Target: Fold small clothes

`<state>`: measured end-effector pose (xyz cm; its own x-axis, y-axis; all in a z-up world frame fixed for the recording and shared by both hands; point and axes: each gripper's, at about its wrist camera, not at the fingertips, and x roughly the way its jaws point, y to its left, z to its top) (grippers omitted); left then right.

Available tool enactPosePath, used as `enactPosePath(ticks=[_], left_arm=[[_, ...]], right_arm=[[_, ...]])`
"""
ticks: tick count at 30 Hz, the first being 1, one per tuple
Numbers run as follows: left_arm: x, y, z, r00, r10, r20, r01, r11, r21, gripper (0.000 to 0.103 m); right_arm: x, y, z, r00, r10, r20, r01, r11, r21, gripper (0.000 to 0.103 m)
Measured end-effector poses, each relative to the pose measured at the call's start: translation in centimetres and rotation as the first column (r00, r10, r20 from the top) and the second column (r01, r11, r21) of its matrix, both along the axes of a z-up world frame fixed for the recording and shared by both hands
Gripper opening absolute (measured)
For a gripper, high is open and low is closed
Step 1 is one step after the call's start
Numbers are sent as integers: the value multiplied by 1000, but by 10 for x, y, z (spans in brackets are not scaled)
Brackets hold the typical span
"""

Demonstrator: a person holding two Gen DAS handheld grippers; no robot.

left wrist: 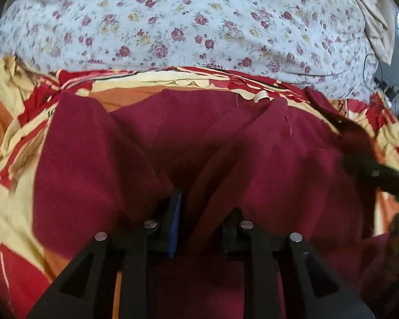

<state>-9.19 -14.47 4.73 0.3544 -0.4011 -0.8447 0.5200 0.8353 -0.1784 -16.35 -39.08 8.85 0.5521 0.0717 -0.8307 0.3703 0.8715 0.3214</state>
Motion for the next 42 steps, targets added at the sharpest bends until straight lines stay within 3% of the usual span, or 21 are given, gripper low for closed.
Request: enactPosePath(ticks=[2,7,10,14,18,24,29,32,35,36,37,38,39,42], left_arm=[[1,16,10,1000,22,-13,-22,999,-46,16],[-2,56,22,984,154,87,-147,985,-87,18],[0,55,14,991,102,82,-97,994,-59,18],[-6,55,15,996,-5,88,18,989,-150,19],[-10,53,18,992,-85,94,100,981,-165,23],[-19,60,31,970,-232,73,243,933,-265,25],[-22,70,40,964,-232,130,259,930,-261,26],[-15,77,40,973,-189,134,218,942,-254,26],[-5,85,35,983,-141,117,168,948,-270,26],[-3,87,33,985,-131,115,158,949,-273,26],[0,90,31,986,-118,115,146,952,-270,26],[2,92,30,987,-110,114,137,953,-269,26],[4,94,30,989,-100,113,127,954,-273,26],[9,100,28,991,-64,115,94,956,-279,26]], right_arm=[[8,6,3,999,48,12,-48,999,-4,88],[39,27,8,987,156,36,-157,987,30,87],[53,27,1,992,123,30,-126,985,119,87],[55,23,-9,997,79,25,-82,977,199,88],[57,29,-14,994,106,21,-108,964,245,88],[62,44,-20,988,155,8,-151,952,268,88],[63,45,-20,986,164,2,-160,957,243,88],[67,50,-7,980,196,36,-200,963,179,88],[85,65,-15,964,266,9,-264,950,165,87],[92,73,-23,954,299,-23,-292,944,152,77],[97,84,-32,936,347,-64,-338,933,124,60],[98,89,-34,927,367,-74,-360,928,91,27],[94,93,-29,928,366,-61,-365,930,29,14],[76,80,1,938,343,41,-343,939,-5,8]])
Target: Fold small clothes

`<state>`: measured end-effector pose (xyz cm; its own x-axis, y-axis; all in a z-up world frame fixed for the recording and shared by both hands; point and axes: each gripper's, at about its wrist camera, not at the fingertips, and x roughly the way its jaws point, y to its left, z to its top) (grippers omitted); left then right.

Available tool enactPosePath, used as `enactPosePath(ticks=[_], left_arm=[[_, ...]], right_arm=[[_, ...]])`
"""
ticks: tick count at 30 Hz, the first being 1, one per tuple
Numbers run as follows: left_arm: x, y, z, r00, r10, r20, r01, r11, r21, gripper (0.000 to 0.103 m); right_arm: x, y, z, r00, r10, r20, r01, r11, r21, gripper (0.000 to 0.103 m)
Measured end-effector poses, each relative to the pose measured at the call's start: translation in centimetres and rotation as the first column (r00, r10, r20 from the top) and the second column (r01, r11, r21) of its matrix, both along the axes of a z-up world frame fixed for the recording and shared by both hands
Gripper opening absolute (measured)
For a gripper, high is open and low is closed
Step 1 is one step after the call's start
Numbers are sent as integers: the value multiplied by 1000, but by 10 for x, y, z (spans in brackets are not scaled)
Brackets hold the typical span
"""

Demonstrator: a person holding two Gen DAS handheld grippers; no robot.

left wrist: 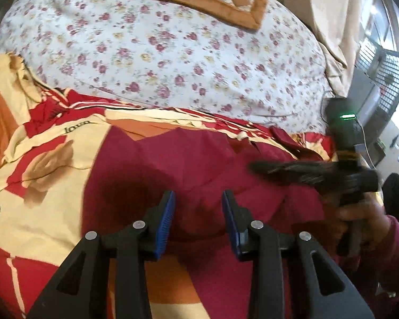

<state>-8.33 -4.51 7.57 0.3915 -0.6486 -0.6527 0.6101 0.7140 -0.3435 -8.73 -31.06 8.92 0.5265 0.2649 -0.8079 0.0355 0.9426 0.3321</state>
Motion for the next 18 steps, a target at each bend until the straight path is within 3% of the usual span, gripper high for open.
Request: enactPosePath(ticks=[4,6,13,18], left_arm=[[4,4,-1,1000,26,-13,-26,999,-19,26],[5,3,-2,999,27,-22,-27,999,-28,26],[3,-14,-15,999,25,-26,-24,999,41,26],[4,-7,-9,999,42,-21,-43,999,-33,26]], right_arm=[[-37,-53,54,977,-149,151,165,981,-100,8],[-46,-75,61,963,-206,171,231,962,-143,8],[-71,-136,8,930,-366,30,367,919,-144,8],[-83,-139,-3,920,-392,29,390,901,-192,8]])
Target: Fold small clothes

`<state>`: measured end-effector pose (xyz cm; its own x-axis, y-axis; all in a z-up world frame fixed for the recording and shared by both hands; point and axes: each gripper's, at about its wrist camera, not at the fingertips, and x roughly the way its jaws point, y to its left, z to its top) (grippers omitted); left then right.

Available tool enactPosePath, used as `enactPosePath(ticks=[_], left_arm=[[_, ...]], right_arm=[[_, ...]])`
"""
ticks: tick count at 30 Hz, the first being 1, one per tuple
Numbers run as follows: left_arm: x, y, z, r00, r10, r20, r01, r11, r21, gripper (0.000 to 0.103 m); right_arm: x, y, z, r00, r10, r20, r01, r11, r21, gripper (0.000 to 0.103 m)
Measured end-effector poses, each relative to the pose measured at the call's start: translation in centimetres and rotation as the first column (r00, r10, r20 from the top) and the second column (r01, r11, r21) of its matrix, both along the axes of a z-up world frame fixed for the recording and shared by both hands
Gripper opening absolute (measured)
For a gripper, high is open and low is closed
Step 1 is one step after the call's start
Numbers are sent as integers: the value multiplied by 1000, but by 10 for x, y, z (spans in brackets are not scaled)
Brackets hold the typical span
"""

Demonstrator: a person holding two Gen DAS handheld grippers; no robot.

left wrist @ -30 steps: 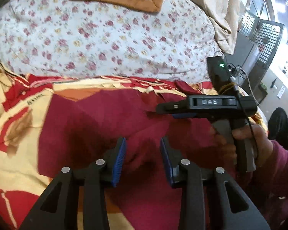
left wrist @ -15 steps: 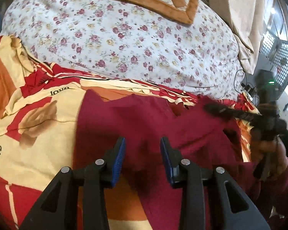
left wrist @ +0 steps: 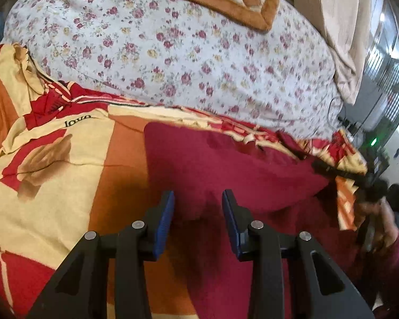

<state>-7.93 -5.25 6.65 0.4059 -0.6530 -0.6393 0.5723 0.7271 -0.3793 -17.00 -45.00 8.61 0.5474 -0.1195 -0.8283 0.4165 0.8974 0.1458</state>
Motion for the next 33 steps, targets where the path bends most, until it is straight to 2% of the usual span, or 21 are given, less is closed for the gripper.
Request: enactPosePath(ticks=[2,3,4,7,8,12,16,18,21,24,26,27,28,30,33], left_arm=[[5,1,-2,1000,26,-10,-26,1000,-12,30],[8,-1,-4,999,43,-14,-43,999,6,32],[11,-3,-9,998,65,-20,-64,997,44,32],[23,-16,-32,992,107,-69,-91,976,198,32],[25,-16,-36,990,108,-89,-89,976,197,32],[28,-10,-34,985,123,-119,-103,982,158,32],[32,-4,-23,980,134,-146,-124,989,76,32],[40,-8,-18,978,145,-153,-136,989,66,32],[58,-17,-20,970,170,-174,-158,984,80,32],[78,-31,-30,963,174,-206,-142,977,161,32],[84,-38,-39,960,150,-237,-114,981,159,32],[85,-40,-42,960,143,-242,-108,982,152,28],[84,-42,-43,962,145,-231,-111,982,155,16],[80,-41,-40,972,146,-185,-117,980,159,5],[80,-25,-28,967,181,-177,-166,982,93,2]], right_arm=[[2,1,-9,999,4,-53,-4,1000,-6,9],[4,1,-15,996,11,-85,-12,1000,-6,9],[4,1,-21,993,19,-117,-19,1000,-1,9],[0,0,-13,995,-1,-95,1,1000,-4,15],[0,0,-9,996,-9,-90,8,1000,-8,20],[0,8,11,999,-8,-38,7,999,-41,51],[0,15,31,1000,-4,4,5,995,-101,54],[2,17,37,1000,14,28,-11,995,-98,58],[12,27,32,996,93,6,-93,994,-60,61],[11,29,27,997,76,-4,-77,993,-93,61],[8,18,21,999,42,-4,-42,997,-69,62],[7,11,17,1000,25,-7,-26,999,-48,62],[5,1,12,1000,2,-20,-2,1000,-31,62],[1,-12,7,999,-24,-27,24,1000,-4,62],[-3,-19,5,1000,-18,1,18,998,59,62]])
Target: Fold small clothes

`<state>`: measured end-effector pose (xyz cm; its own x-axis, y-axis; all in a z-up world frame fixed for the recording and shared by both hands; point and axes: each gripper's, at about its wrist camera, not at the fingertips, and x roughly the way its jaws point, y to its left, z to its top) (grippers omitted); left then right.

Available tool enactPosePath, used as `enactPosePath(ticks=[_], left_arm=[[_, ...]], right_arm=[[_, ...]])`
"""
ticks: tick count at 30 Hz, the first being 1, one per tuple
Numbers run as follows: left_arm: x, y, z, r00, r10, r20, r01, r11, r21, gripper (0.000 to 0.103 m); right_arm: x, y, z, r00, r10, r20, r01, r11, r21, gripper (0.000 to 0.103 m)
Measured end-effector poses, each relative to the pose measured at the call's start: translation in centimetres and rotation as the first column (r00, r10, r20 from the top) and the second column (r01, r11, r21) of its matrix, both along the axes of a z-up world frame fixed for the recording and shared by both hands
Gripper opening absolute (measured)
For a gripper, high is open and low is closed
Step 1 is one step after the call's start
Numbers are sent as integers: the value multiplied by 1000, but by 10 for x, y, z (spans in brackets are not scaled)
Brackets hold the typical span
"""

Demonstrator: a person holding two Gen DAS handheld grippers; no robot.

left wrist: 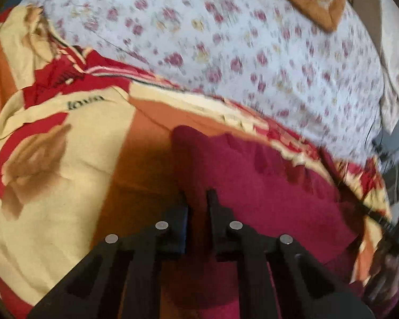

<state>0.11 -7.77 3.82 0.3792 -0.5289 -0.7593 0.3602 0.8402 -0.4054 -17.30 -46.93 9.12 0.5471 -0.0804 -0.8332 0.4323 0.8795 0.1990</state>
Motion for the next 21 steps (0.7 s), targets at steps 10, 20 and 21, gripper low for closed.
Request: enactPosePath(ticks=[10,20,21], left_arm=[[0,8,-13,999,10,-32,-10,1000,-7,2],[-9,1,-15,1000,-4,10,3,1000,27,5],[-10,2,-15,1000,-3,13,3,1000,29,7]], right_arm=[[21,36,-25,973,169,-158,-195,966,-168,5],[35,16,-39,985,96,-140,-121,976,-181,12],[32,15,-36,989,88,-123,-109,978,-179,20]])
